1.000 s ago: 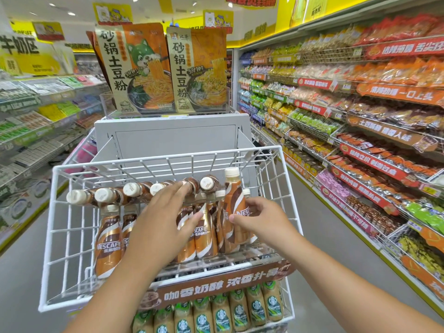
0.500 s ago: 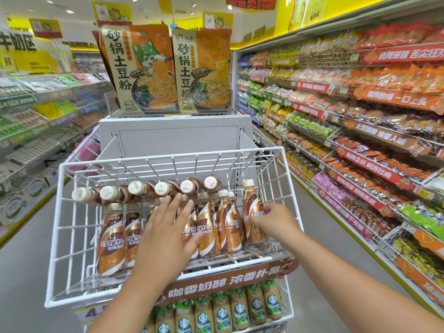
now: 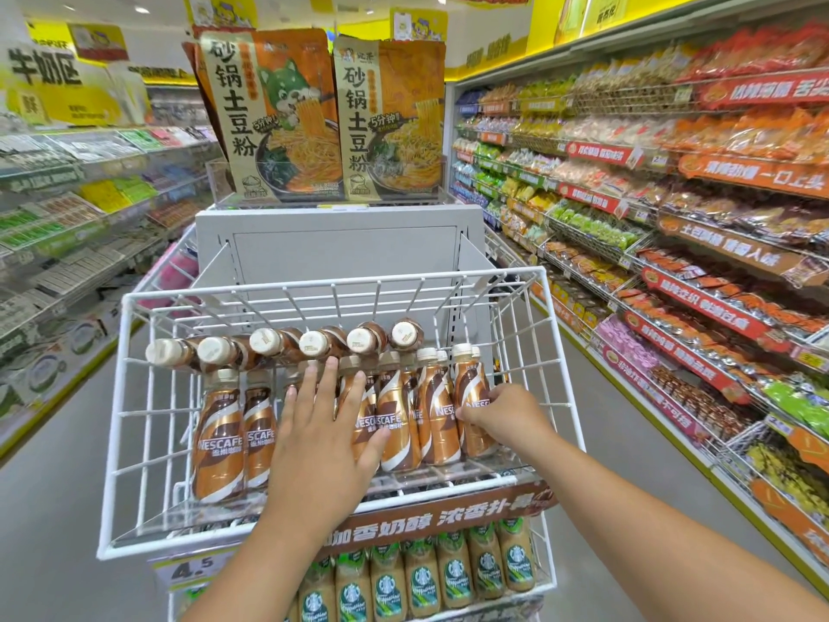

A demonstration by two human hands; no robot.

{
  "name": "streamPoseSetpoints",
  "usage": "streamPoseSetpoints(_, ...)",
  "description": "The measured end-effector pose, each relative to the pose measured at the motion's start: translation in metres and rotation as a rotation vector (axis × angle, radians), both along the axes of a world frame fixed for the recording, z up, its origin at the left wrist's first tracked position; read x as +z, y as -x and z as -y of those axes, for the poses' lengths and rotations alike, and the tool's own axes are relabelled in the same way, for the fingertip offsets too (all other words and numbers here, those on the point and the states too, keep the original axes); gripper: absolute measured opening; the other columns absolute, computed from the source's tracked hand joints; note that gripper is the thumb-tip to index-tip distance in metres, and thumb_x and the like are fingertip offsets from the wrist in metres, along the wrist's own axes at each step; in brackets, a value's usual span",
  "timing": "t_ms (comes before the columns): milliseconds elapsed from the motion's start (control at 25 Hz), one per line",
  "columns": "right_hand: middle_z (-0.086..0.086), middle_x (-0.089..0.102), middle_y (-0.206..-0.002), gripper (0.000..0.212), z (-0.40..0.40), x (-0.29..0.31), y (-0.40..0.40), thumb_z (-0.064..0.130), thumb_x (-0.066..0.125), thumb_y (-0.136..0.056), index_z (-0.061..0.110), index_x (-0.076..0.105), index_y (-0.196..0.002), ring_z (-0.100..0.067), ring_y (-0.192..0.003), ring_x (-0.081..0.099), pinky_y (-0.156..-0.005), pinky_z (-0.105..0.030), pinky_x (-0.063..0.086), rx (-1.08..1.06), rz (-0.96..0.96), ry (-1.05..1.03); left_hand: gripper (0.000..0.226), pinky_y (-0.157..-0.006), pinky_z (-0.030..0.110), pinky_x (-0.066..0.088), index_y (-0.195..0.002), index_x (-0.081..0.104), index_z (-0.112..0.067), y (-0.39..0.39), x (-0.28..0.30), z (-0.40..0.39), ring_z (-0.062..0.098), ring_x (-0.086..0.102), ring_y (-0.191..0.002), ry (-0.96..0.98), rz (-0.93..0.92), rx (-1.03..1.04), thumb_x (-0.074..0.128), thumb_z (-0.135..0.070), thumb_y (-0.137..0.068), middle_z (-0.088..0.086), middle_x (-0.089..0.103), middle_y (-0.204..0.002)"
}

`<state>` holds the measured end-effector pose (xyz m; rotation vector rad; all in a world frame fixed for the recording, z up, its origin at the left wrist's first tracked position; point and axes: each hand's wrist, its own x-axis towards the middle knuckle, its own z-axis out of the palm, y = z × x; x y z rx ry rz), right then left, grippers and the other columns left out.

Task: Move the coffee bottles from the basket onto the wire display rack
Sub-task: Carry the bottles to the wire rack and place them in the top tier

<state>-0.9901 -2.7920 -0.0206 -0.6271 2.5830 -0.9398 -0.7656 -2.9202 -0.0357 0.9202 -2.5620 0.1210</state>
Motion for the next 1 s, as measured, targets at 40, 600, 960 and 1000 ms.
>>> streamPoseSetpoints(40, -0.009, 0.071, -0.105, 0.053, 0.002, -0.001, 0.0, 0.046, 0.082, -0.081, 0.009, 0.066, -0.115, -0.025, -0.092, 0.069, -0.079, -0.036, 0.057, 0.013, -0.003, -0.015, 0.078, -0.127, 0.048, 0.0, -0.162, 0.013, -0.033, 0.001, 0.0, 0.001, 0.024, -0.014, -0.156, 0.002, 0.0, 0.004, 0.013, -0.075, -0.096, 0.004, -0.005, -0.171)
streamPoseSetpoints(600, -0.007, 0.071, -0.107, 0.056, -0.005, 0.002, -0.002, 0.057, 0.07, -0.088, 0.009, 0.062, -0.117, -0.022, -0.088, 0.069, -0.081, -0.039, 0.06, 0.079, -0.08, -0.111, 0.079, -0.127, 0.048, 0.004, -0.162, 0.013, -0.033, 0.003, -0.006, -0.002, 0.026, -0.007, -0.157, -0.037, -0.016, 0.014, 0.011, -0.075, -0.095, 0.006, -0.002, -0.171)
streamPoseSetpoints(960, 0.011, -0.005, -0.172, 0.082, -0.025, 0.011, -0.041, 0.062, 0.047, -0.099, 0.03, 0.01, -0.164, -0.014, -0.159, -0.005, -0.127, -0.042, 0.018, 0.405, -0.533, -0.092, 0.081, -0.127, 0.049, 0.006, -0.163, 0.013, -0.031, 0.001, -0.003, 0.009, 0.026, -0.006, -0.157, -0.034, -0.001, -0.03, 0.012, -0.075, -0.095, 0.006, 0.001, -0.171)
streamPoseSetpoints(1000, 0.014, -0.013, -0.171, 0.082, -0.026, 0.008, -0.047, 0.064, 0.045, -0.099, 0.034, 0.006, -0.164, -0.013, -0.158, -0.011, -0.127, -0.043, 0.015, 0.43, -0.566, -0.108, 0.081, -0.127, 0.049, 0.005, -0.163, 0.013, -0.031, -0.001, -0.003, 0.009, 0.026, -0.008, -0.157, -0.035, -0.004, -0.037, 0.012, -0.075, -0.094, 0.006, 0.0, -0.171)
